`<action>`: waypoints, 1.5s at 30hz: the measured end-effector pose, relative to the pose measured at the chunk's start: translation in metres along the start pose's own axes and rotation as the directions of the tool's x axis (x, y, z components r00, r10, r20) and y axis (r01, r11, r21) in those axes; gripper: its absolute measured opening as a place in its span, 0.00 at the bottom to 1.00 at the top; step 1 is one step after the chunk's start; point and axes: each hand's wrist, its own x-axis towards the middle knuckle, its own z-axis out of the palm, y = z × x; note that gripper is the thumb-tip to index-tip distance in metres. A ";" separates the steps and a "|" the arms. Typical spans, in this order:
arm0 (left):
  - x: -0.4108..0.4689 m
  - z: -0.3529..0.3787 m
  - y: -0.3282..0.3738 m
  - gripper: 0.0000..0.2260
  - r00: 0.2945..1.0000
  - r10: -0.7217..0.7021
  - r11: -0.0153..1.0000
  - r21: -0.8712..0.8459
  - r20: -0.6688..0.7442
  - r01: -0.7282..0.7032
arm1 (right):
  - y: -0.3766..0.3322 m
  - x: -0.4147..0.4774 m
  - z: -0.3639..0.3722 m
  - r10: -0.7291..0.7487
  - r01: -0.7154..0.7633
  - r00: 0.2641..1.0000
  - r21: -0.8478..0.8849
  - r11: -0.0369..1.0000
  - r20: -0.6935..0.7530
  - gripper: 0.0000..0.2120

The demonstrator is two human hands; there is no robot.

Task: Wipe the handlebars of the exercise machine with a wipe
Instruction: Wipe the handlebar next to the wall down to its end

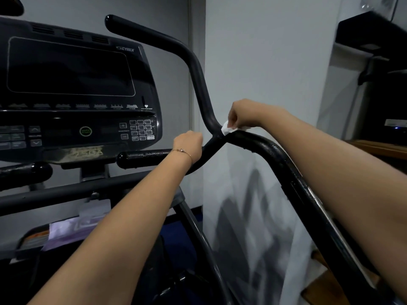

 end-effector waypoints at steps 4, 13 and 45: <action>0.004 0.000 0.027 0.11 0.996 -0.012 0.938 -0.347 -0.088 -0.020 | 0.006 -0.006 -0.004 0.011 -0.012 1.000 0.013 1.000 0.021 0.07; 0.016 0.001 0.037 0.08 0.989 -0.023 0.965 -0.263 -0.148 -0.017 | 0.008 -0.013 -0.001 0.008 -0.008 1.000 0.039 0.999 -0.005 0.09; 0.002 0.005 0.035 0.13 0.908 0.234 0.886 -0.309 -0.347 -0.346 | 0.027 -0.064 0.007 -0.010 0.055 0.985 0.261 0.964 -0.174 0.09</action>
